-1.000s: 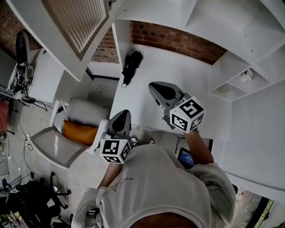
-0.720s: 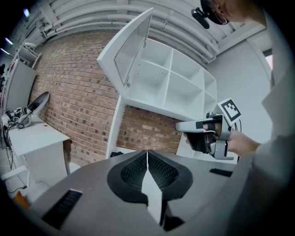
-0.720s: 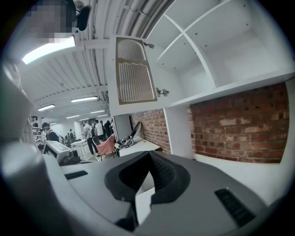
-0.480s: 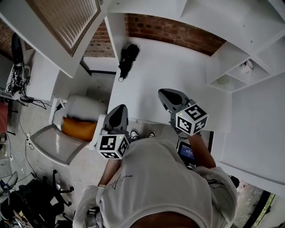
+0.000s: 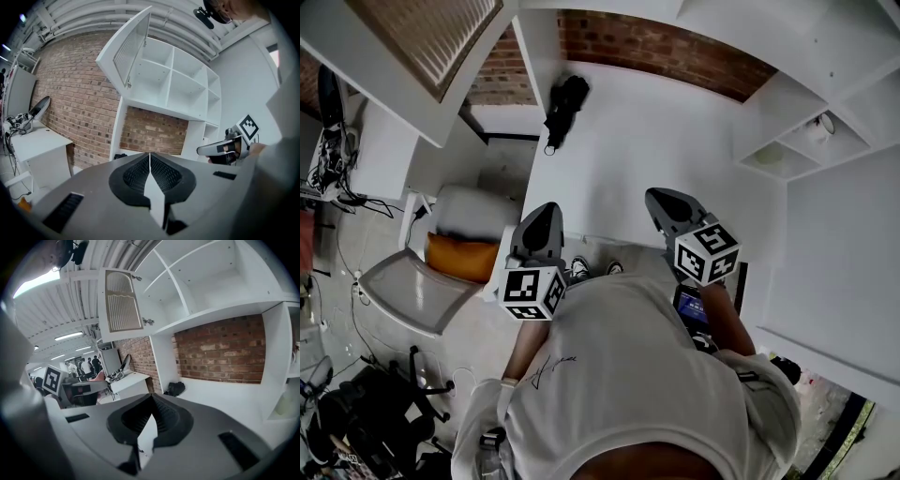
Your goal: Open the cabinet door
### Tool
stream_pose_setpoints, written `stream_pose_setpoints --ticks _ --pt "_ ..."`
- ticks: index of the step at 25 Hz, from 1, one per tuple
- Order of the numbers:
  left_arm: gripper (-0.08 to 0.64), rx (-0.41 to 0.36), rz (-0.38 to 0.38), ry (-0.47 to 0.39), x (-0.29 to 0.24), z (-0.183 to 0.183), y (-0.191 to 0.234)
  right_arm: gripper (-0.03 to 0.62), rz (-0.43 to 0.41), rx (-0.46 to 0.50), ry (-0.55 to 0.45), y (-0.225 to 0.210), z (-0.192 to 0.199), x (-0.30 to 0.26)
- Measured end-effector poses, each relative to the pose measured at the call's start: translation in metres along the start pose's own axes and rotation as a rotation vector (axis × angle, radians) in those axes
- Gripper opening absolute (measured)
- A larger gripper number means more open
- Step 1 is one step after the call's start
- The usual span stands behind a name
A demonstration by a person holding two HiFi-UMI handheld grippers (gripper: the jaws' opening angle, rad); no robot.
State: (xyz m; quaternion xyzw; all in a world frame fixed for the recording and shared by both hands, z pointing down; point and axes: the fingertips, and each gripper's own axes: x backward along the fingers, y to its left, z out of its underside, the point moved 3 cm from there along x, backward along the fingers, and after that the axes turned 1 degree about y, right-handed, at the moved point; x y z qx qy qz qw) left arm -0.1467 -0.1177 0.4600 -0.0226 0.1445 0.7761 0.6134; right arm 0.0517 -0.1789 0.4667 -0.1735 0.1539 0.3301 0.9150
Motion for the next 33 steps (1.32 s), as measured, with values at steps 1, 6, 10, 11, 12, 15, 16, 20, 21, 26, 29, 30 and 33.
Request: stream_pose_setpoints --ticks 1,6,10,11,12,15,16,20,21,26,29,30,33 --pt "0.017 0.0 -0.002 -0.003 0.0 -0.001 0.0 0.025 0.016 -0.001 -0.005 -0.003 0.0 0.003" --pt "0.017 0.012 -0.003 -0.026 -0.004 -0.004 -0.001 0.025 0.024 -0.006 -0.002 -0.011 -0.003 0.016" --pt "0.017 -0.004 0.01 -0.027 -0.008 -0.008 -0.004 0.023 -0.002 0.02 0.02 -0.006 -0.003 0.018" --pt "0.017 -0.007 0.011 -0.028 -0.009 -0.009 -0.004 0.023 -0.005 0.029 0.022 -0.005 -0.005 0.018" --pt "0.017 -0.007 0.009 -0.033 -0.01 -0.01 -0.004 0.023 -0.008 0.034 0.02 -0.006 -0.008 0.018" --pt "0.017 -0.002 -0.006 -0.054 -0.011 -0.014 -0.002 0.023 -0.016 0.051 0.01 -0.007 -0.014 0.018" --pt "0.017 0.001 -0.007 -0.057 -0.011 -0.014 -0.001 0.023 -0.017 0.062 0.013 -0.007 -0.016 0.019" --pt "0.017 0.0 0.001 -0.055 -0.016 -0.014 -0.003 0.023 -0.003 0.108 0.027 -0.01 -0.022 0.021" --pt "0.017 -0.001 0.003 -0.056 -0.017 -0.015 -0.003 0.023 0.0 0.113 0.029 -0.012 -0.023 0.021" --pt "0.017 0.003 -0.002 -0.054 -0.019 -0.015 -0.004 0.023 -0.014 0.119 0.036 -0.013 -0.025 0.019" --pt "0.017 0.006 -0.005 -0.049 -0.019 -0.014 -0.002 0.023 -0.023 0.115 0.037 -0.012 -0.025 0.017" --pt "0.017 0.007 -0.005 -0.048 -0.02 -0.013 -0.002 0.023 -0.024 0.115 0.037 -0.012 -0.024 0.017" --pt "0.017 0.006 -0.002 -0.045 -0.021 -0.013 -0.003 0.023 -0.026 0.116 0.038 -0.012 -0.023 0.015"
